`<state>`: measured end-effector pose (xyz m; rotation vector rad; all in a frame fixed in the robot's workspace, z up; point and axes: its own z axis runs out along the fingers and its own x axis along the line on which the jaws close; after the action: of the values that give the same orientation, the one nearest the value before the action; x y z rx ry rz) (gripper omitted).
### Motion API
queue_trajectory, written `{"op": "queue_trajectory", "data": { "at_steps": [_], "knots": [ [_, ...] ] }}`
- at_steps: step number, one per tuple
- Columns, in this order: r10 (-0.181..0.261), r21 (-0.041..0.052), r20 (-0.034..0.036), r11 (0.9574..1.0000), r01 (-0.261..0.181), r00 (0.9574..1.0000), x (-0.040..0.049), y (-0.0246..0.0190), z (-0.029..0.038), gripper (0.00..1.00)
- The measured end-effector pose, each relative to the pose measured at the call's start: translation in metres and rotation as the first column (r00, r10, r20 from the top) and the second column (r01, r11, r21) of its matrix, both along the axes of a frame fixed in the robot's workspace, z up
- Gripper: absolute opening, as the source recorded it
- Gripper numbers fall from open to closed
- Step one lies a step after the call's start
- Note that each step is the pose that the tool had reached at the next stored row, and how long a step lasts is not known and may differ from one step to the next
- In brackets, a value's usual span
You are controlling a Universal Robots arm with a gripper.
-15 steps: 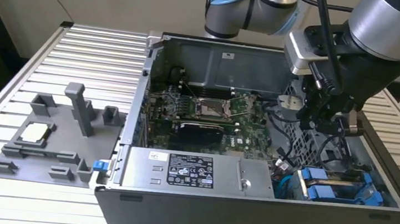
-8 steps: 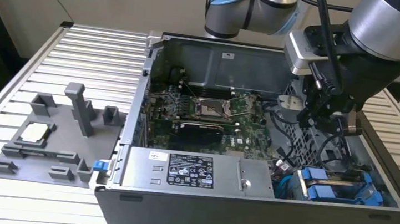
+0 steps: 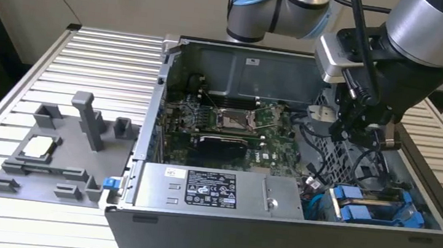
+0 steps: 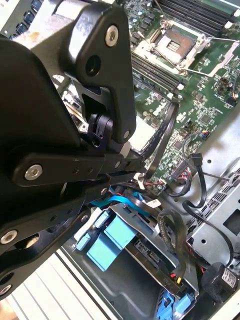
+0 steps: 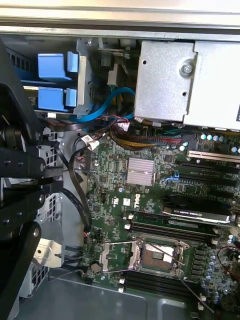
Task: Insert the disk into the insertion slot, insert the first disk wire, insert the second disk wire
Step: 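Insert the second disk wire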
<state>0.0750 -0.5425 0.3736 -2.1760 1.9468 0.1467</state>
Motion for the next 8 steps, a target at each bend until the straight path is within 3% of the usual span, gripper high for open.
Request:
{"op": "queue_trajectory", "data": {
  "at_steps": [6,7,8],
  "knots": [
    [0.0,0.0,0.0,1.0,0.0,1.0,0.0,0.0,0.0,0.17],
    [0.0,-0.0023,0.0018,1.0,0.0,1.0,0.0,0.0004,-0.0006,0.24],
    [0.0,-0.0045,0.0055,1.0,0.0,1.0,0.0,0.0009,-0.0015,0.24]
  ]
}}
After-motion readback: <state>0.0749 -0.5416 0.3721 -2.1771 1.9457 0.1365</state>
